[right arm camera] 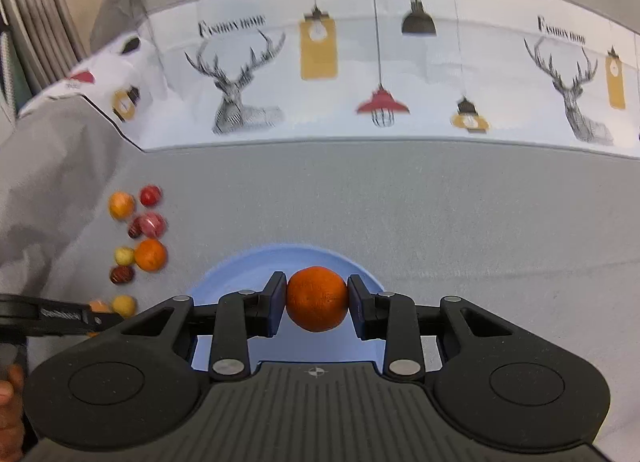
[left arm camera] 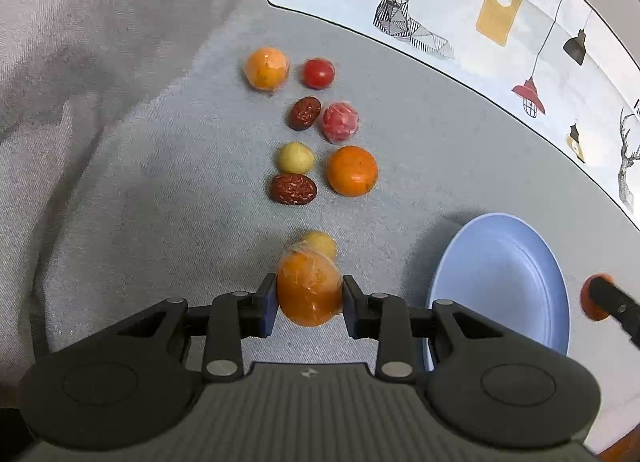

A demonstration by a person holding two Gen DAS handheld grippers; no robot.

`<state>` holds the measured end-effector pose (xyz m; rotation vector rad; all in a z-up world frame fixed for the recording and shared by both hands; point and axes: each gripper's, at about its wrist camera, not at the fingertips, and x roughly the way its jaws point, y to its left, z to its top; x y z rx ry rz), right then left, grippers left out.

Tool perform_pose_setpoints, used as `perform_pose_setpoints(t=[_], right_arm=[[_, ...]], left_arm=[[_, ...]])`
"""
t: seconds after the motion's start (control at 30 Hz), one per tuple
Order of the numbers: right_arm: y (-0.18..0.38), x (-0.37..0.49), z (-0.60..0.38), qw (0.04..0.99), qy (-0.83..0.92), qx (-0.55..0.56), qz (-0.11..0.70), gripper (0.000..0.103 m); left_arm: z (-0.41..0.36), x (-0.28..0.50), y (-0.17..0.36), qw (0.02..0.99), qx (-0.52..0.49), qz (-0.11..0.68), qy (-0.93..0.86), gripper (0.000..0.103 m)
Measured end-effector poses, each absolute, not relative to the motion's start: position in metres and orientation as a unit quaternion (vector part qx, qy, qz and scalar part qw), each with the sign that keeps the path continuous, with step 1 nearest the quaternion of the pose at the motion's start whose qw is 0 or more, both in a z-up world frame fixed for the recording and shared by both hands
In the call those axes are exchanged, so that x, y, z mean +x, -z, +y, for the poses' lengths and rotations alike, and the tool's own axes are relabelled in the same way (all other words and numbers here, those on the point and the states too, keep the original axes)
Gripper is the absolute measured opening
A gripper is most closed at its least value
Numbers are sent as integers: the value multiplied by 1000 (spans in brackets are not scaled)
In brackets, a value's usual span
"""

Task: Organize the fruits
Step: 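Carry the bagged fruit with the left tool while the right tool carries the mandarin over the plate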

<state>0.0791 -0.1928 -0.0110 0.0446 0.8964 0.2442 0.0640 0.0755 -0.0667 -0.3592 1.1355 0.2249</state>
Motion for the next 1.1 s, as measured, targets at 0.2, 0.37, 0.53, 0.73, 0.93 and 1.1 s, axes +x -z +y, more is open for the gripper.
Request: perform_pose_setpoints(t=[0.2,0.37,0.53,0.73,0.93,1.1], right_arm=[[18,81,-199,892,-111,18,437,35],[19,81,-203,893,-110,17,436,35],[17,80,-204,894,-110,14,434,35],[6,74,-201,900,-115,17,419,35],[15,76,-200,895,-111,8,431,35],[18,77,-204,894,-106,11,436,35]], left_arm=[[75,66,68,823,-167,533,-107,36],[74,68,68,824,-161,533,-105,36],[73,67,67,825,-161,531,-104,36],[71,66,64,827,-159,529,-101,36],[74,67,65,826,-157,531,-104,36],[71,69,65,827,-155,530,-103,36]])
